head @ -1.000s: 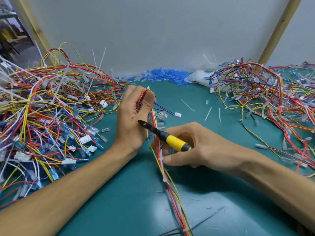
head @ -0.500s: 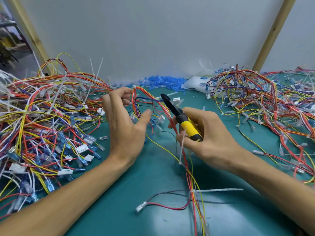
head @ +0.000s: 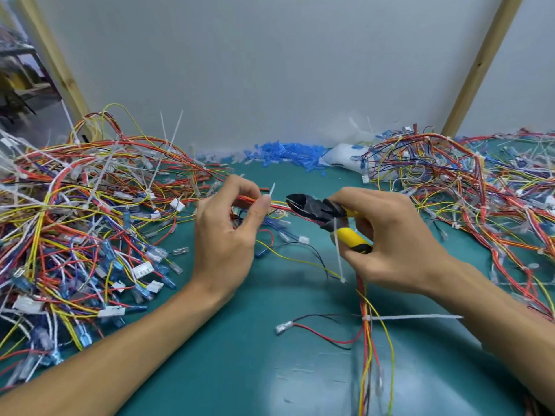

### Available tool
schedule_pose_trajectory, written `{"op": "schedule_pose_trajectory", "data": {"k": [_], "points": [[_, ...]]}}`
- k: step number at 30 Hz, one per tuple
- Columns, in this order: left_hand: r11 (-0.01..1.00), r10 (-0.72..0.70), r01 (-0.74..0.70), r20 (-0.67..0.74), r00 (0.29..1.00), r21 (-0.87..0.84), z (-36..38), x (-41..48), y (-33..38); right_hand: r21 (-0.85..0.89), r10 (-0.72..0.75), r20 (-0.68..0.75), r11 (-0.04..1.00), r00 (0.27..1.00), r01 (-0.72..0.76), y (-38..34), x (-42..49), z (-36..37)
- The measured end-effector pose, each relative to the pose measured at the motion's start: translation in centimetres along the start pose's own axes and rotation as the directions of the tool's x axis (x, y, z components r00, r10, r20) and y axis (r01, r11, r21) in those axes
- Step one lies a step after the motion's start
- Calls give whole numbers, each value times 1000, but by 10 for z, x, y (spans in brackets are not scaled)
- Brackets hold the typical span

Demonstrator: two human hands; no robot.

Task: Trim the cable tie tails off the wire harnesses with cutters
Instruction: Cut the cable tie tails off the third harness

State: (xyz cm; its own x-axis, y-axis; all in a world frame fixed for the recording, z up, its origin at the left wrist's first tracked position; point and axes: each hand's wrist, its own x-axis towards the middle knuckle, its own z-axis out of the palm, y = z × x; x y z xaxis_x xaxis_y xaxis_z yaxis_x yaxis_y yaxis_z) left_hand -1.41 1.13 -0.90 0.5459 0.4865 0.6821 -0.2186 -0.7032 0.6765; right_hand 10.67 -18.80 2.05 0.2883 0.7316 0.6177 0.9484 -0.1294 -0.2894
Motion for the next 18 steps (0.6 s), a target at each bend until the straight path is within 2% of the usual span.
{"op": "schedule_pose_trajectory", "data": {"k": [3, 6, 8, 12, 15, 18], "points": [[999, 31, -31, -24, 999, -22, 1, 1, -3, 158, 40, -68, 987, 997, -29, 0, 3, -2], [996, 89, -89, -54, 995, -13, 1, 0, -2, 326, 230, -164, 930, 959, -168, 0, 4, -6], [987, 161, -161, -61, 985, 0, 1, -1, 0, 348, 281, -180, 915, 943, -206, 3, 4, -8], [944, 331, -331, -43, 943, 19, 1, -5, 6, 100, 165, -4, 981, 986, -163, 7, 5, -14], [924, 383, -382, -25, 924, 28, 2, -7, 8, 118, 167, 162, 975, 973, -187, 4, 2, -8], [923, 383, -383, -11, 924, 35, 1, -7, 7, 192, 173, 221, 957, 960, -217, 3, -1, -3]]}}
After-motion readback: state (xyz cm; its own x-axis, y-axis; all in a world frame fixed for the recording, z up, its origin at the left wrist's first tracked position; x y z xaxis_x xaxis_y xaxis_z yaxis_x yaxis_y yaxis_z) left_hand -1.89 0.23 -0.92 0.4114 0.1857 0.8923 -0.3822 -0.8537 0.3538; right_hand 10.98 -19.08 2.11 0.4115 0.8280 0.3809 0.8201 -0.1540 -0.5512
